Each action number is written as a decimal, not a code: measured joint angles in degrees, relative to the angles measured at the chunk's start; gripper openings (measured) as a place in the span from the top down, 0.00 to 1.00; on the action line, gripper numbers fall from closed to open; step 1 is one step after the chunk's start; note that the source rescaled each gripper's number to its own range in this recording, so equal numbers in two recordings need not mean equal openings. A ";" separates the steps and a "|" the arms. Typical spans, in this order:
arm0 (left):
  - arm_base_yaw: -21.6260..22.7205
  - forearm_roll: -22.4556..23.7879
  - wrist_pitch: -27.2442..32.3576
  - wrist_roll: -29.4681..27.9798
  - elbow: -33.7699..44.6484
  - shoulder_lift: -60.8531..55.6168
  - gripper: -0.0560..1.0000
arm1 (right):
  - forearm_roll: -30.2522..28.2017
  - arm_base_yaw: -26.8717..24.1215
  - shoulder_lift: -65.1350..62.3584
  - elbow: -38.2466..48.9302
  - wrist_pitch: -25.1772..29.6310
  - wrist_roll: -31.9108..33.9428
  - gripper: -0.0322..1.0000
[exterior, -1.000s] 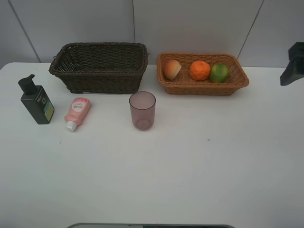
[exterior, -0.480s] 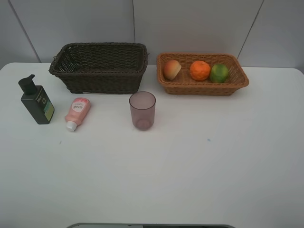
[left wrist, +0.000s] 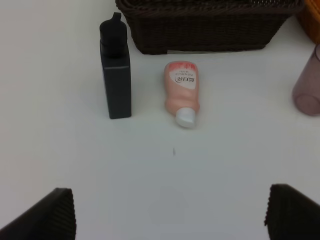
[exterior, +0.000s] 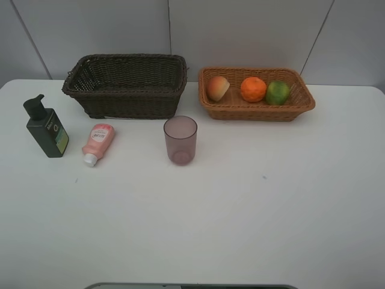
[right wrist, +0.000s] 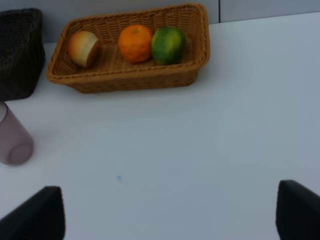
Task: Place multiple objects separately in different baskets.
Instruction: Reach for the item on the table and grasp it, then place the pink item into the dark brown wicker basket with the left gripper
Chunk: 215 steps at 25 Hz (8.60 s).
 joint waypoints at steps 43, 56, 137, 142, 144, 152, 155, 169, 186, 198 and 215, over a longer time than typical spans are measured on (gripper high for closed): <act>0.00 0.00 0.00 0.00 0.00 0.00 0.02 | 1.96 -11.32 -4.47 5.98 -5.19 -6.07 0.16; 0.00 0.00 0.00 0.00 0.00 0.00 0.02 | 1.88 -11.32 -4.53 5.98 -5.19 -6.07 0.16; 7.26 -0.89 -19.70 4.23 -40.50 106.99 0.02 | 1.88 -11.32 -4.63 5.98 -5.19 -6.07 0.16; 7.55 -0.89 -19.98 4.80 -40.50 107.82 0.02 | 1.88 -11.32 -4.63 5.98 -5.19 -6.07 0.16; 7.61 -0.58 -20.23 4.80 -40.50 108.04 0.02 | 1.88 -11.32 -4.63 5.98 -5.19 -6.07 0.16; 7.61 -0.27 -20.59 4.88 -40.50 110.06 0.02 | 1.88 -11.32 -4.63 5.98 -5.19 -6.07 0.16; 7.61 -0.16 -20.80 4.73 -40.50 110.12 0.08 | 1.88 -11.32 -4.63 5.98 -5.19 -6.07 0.16; 7.72 0.26 -21.04 3.88 -40.50 110.12 0.49 | 1.88 -11.32 -4.63 5.98 -5.19 -6.07 0.16; 7.22 1.50 -19.86 3.66 -40.50 106.99 0.49 | 1.88 -11.32 -4.63 5.98 -5.19 -6.07 0.16; 1.80 3.06 -16.84 0.62 -45.25 97.38 0.49 | 1.88 -11.32 -4.63 5.98 -5.19 -6.07 0.16; -9.77 3.09 -29.30 3.50 -61.77 109.67 0.49 | 1.88 -11.32 -4.63 5.98 -5.19 -6.07 0.16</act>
